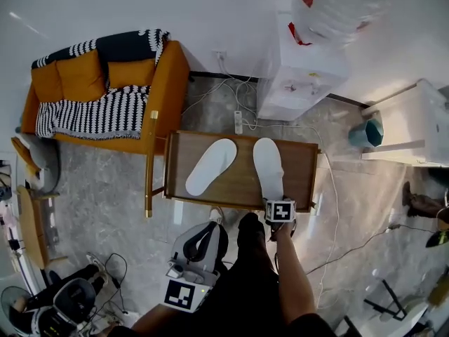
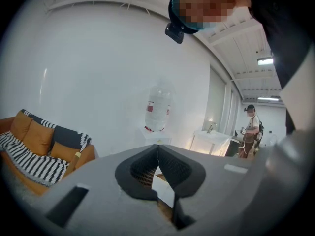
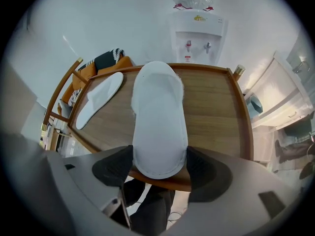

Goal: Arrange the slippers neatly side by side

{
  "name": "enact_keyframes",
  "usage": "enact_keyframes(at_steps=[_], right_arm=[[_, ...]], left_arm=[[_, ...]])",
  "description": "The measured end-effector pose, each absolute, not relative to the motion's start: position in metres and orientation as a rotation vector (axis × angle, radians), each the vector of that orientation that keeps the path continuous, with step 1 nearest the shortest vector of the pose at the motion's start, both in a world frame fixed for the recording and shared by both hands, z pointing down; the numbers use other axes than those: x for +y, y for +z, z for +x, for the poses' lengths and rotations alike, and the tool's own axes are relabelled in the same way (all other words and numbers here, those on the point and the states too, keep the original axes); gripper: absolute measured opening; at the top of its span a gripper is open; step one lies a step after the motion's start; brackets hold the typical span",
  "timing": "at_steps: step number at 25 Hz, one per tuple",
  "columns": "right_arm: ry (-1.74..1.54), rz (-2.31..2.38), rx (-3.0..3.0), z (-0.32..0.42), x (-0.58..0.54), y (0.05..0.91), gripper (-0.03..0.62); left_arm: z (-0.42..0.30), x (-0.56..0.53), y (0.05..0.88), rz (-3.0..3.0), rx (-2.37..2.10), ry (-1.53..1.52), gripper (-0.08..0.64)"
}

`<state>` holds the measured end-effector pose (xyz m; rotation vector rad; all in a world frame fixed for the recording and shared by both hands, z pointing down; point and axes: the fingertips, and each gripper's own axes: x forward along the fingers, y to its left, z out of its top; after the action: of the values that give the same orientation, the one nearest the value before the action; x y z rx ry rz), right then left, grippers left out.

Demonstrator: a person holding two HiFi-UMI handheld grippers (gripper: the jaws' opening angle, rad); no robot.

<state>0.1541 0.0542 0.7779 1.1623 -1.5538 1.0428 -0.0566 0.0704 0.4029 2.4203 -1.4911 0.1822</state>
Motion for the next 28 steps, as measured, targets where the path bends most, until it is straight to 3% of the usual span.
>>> enact_keyframes(at_steps=[28], right_arm=[[1.139,1.367,-1.463,0.101,0.076,0.789,0.313]], left_arm=[[-0.127,0.108,0.409,2.470,-1.413,0.223,0.017]])
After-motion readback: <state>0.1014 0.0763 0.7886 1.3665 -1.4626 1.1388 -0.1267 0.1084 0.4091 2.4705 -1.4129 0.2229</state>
